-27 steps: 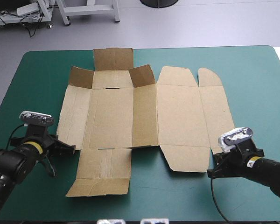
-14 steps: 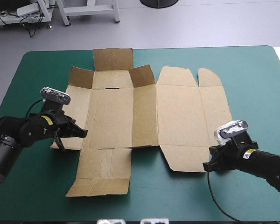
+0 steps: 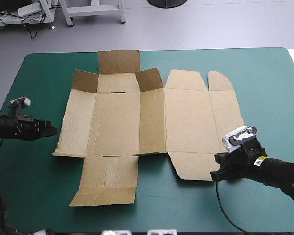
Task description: Fold the box
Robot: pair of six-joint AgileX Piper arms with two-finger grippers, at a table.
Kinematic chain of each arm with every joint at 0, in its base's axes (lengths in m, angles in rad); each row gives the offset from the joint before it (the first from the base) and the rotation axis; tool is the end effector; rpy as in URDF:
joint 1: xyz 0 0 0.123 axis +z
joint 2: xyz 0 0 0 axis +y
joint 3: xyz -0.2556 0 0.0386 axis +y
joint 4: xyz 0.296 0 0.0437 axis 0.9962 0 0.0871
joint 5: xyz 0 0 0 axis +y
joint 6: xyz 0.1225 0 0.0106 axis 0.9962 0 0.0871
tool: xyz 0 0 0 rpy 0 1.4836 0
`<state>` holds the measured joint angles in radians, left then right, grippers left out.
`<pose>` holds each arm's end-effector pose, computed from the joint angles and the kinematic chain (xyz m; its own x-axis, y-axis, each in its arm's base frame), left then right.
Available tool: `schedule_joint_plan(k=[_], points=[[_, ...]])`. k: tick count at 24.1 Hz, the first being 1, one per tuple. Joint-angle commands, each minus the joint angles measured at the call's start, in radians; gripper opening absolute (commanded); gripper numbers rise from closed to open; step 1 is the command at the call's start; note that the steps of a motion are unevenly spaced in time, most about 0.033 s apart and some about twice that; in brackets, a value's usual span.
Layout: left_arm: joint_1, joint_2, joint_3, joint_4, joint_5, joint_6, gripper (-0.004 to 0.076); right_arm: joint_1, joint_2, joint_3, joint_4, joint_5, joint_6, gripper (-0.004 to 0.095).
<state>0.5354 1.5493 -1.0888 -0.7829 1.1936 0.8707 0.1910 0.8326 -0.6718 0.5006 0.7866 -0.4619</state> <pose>0.3251 0.0991 0.1950 -0.8928 -0.0939 -0.4405 0.1551 0.8541 -0.4965 0.2244 0.0860 0.2512 -0.6594 -0.2167 -0.7199 -0.4756 0.8618 0.1763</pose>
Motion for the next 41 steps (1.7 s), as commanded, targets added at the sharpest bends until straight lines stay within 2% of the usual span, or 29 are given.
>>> schedule_joint_plan(k=[1,2,3,5,7,14,19,29,37,39,41], points=[[0.003,0.070,-0.066,-0.071,0.093,-0.022,0.0196,0.001,-0.001,-0.035,0.051,-0.034,-0.024,-0.0016],[0.003,0.112,-0.096,-0.071,0.103,-0.051,0.0286,0.001,-0.001,-0.035,0.051,-0.029,-0.024,-0.0016],[0.003,0.131,-0.111,-0.071,0.103,-0.068,0.0328,0.001,-0.001,-0.035,0.051,-0.024,-0.024,-0.0016],[0.003,0.170,-0.154,-0.072,0.103,-0.094,0.0405,0.001,-0.001,-0.035,0.051,-0.022,-0.024,-0.0016],[0.001,0.197,-0.191,-0.072,0.103,-0.108,0.0429,0.001,-0.001,-0.035,0.051,-0.015,-0.024,-0.0016],[0.001,0.239,-0.219,0.029,0.103,-0.163,0.0429,0.001,-0.001,-0.035,0.054,-0.008,-0.016,-0.0017],[-0.016,0.255,-0.219,0.008,0.103,-0.181,0.0429,0.001,-0.001,-0.035,0.055,-0.010,-0.016,-0.0016],[-0.223,0.333,-0.219,0.020,0.103,-0.254,0.0429,0.001,-0.001,-0.035,0.055,-0.008,-0.016,-0.0017],[-0.289,0.336,-0.219,-0.012,0.103,-0.282,0.0428,0.001,-0.001,-0.035,0.076,-0.004,-0.019,-0.0017],[-0.299,0.336,-0.219,-0.012,0.103,-0.283,0.0412,0.001,-0.001,-0.035,0.081,-0.004,-0.021,-0.0017],[-0.313,0.336,-0.219,0.002,0.103,-0.290,0.0356,0.001,-0.001,-0.035,0.081,-0.006,-0.021,-0.0017]])
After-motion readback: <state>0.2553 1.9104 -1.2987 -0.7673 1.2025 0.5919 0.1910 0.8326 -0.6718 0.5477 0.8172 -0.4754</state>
